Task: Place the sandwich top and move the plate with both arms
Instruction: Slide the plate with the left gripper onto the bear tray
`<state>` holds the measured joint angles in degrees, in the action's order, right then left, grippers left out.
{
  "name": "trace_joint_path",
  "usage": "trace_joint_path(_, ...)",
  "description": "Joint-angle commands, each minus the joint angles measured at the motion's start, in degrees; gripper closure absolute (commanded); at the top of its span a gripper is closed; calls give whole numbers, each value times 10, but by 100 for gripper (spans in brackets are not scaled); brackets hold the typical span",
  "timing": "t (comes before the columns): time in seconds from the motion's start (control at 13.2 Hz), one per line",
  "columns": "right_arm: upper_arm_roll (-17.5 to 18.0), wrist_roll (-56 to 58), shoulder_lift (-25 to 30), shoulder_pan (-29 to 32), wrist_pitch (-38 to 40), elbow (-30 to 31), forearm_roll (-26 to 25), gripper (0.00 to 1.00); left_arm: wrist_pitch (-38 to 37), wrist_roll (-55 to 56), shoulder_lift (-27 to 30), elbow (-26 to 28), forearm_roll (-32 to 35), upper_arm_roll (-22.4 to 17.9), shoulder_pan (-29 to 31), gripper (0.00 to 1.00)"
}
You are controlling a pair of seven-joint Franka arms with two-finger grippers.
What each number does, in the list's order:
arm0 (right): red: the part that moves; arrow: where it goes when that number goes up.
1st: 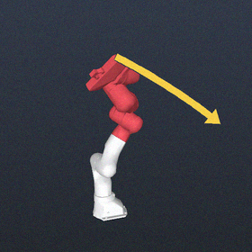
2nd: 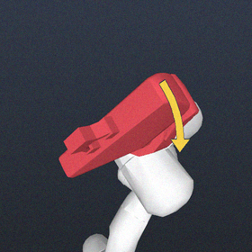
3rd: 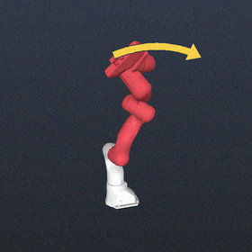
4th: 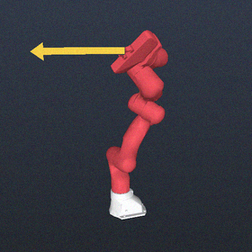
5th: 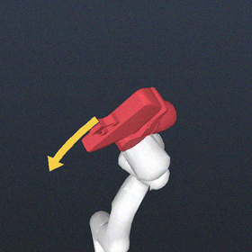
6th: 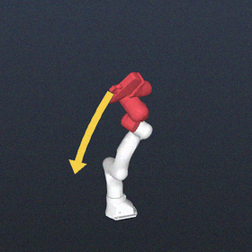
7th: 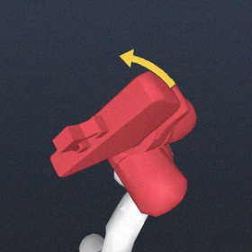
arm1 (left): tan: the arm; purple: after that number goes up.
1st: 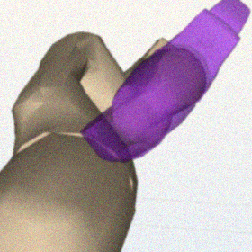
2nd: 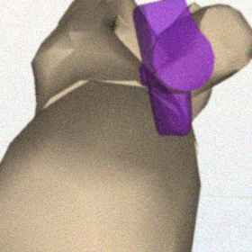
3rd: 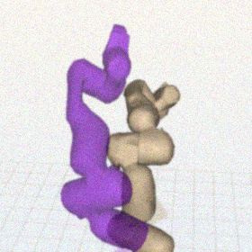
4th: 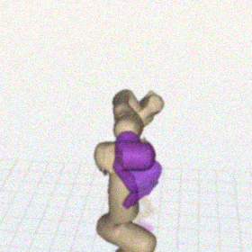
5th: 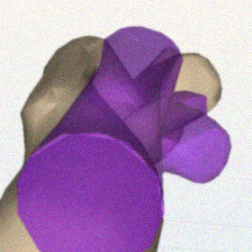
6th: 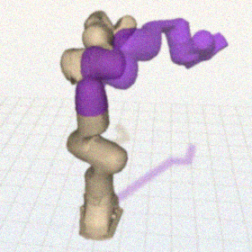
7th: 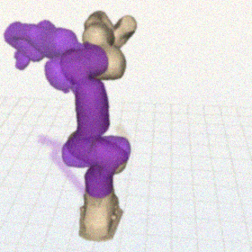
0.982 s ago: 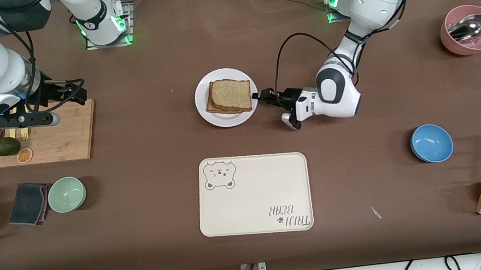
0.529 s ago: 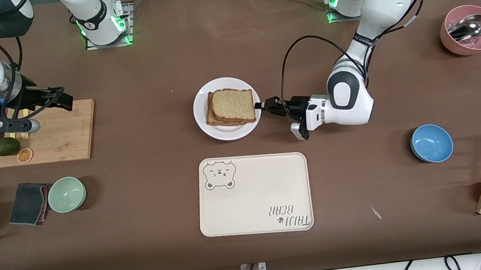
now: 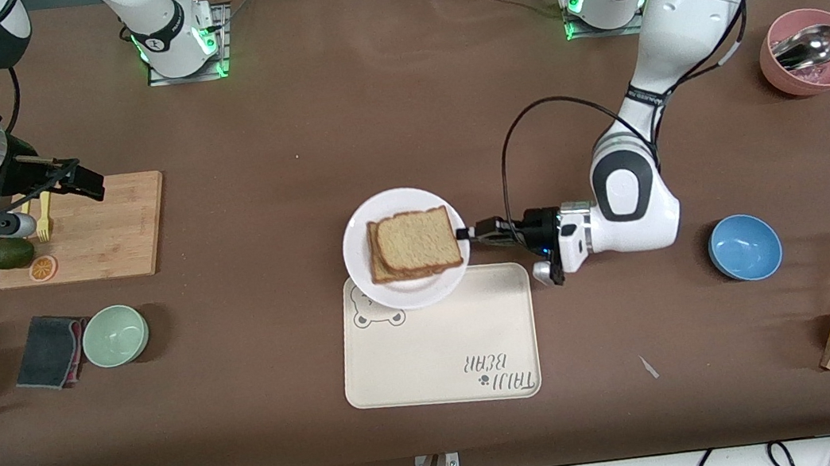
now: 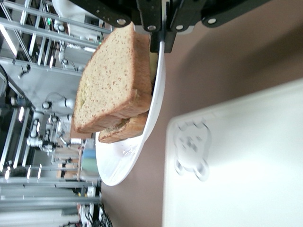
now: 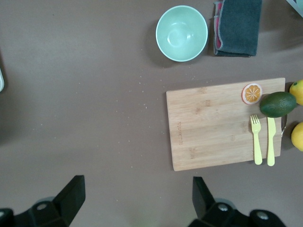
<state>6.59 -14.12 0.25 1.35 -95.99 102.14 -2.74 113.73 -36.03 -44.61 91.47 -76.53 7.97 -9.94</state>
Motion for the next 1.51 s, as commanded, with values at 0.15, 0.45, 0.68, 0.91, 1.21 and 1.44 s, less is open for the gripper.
trace_joint_path(0.15, -15, 11, -17, 3, -17, -26, 56, 0, 16, 32, -114, -157, -10, -44, -16, 100)
trace_joint_path(0.45, -49, 84, -24, 13, -12, -36, 85, 0, 77, 42, -165, -213, -11, -69, -46, 100)
trace_joint_path(0.68, -51, 64, -25, 6, -12, -34, 71, 0, 90, 44, -179, -224, -12, -72, -51, 100)
trace_joint_path(0.91, -48, 59, -24, 6, -37, -35, 5, 0, 89, 41, -179, -220, -10, -72, -50, 100)
trace_joint_path(1.21, -37, 12, -27, 3, -59, -36, -2, 0, 89, 4, -165, -218, 40, -76, -47, 0)
trace_joint_path(1.44, -35, 8, -23, 3, -53, -25, -1, 0, 84, 12, -149, -214, 40, -76, -42, 0)
